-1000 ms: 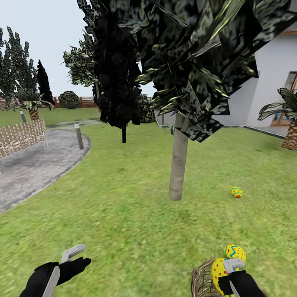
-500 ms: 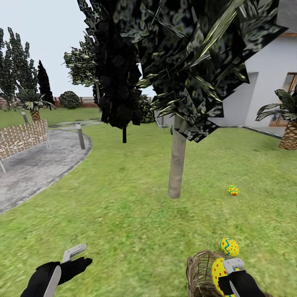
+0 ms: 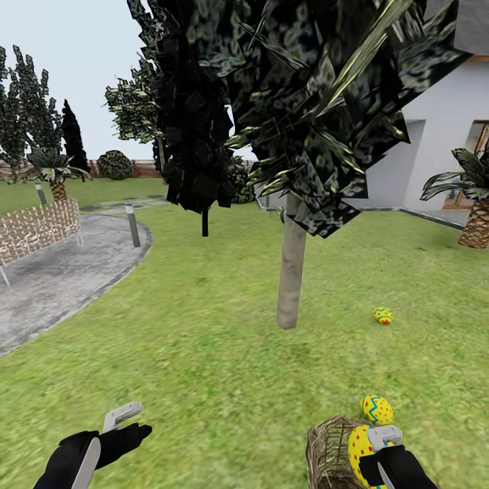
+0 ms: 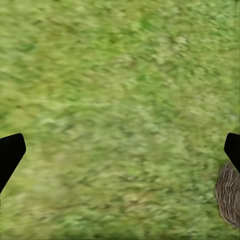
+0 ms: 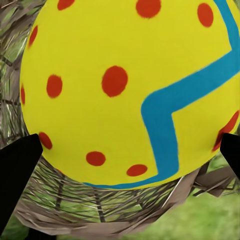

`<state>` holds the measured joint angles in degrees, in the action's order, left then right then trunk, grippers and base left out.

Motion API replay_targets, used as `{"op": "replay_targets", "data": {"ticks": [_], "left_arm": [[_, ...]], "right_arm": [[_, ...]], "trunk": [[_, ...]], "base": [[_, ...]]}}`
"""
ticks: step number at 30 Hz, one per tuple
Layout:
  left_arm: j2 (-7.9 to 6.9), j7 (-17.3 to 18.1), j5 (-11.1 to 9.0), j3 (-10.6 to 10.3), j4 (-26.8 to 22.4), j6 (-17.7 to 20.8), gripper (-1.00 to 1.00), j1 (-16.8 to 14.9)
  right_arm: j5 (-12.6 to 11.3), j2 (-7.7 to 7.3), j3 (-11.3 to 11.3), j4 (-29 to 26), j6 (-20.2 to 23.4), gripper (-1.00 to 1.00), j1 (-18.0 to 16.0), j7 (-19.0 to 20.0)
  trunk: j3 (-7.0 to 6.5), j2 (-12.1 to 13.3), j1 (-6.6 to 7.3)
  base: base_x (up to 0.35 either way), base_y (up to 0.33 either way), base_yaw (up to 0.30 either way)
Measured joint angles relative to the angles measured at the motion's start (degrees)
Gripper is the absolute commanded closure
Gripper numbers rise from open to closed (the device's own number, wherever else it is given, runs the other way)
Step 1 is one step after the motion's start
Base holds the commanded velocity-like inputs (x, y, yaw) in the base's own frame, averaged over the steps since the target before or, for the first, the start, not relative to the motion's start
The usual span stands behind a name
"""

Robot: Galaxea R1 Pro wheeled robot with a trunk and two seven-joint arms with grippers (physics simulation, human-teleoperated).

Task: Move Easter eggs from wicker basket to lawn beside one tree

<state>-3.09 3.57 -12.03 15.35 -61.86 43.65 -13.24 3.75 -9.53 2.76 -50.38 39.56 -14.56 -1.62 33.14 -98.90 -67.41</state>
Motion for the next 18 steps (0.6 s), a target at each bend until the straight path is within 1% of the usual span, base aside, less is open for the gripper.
{"op": "replay_targets", "data": {"ticks": [14,15,18], "left_arm": [[0.02,0.0,0.08,-0.09,0.03,0.0,-1.0,0.0],[0.03,0.05,0.09,-0.09,0.03,0.0,-1.0,0.0],[0.09,0.19,0.03,-0.15,0.01,0.03,-1.0,0.0]], "right_arm": [[0.01,0.01,0.0,0.0,-0.02,1.0,0.0,0.0],[0.01,0.01,0.0,0.0,-0.01,1.0,0.0,0.0],[-0.01,0.0,0.02,0.02,-0.04,1.0,0.0,0.01]], "trunk": [[-2.51,5.62,3.08],[-2.52,5.63,3.08],[-2.52,5.63,3.08]], "base": [[0.0,0.0,0.0],[0.0,0.0,0.0],[0.0,0.262,0.0]]}}
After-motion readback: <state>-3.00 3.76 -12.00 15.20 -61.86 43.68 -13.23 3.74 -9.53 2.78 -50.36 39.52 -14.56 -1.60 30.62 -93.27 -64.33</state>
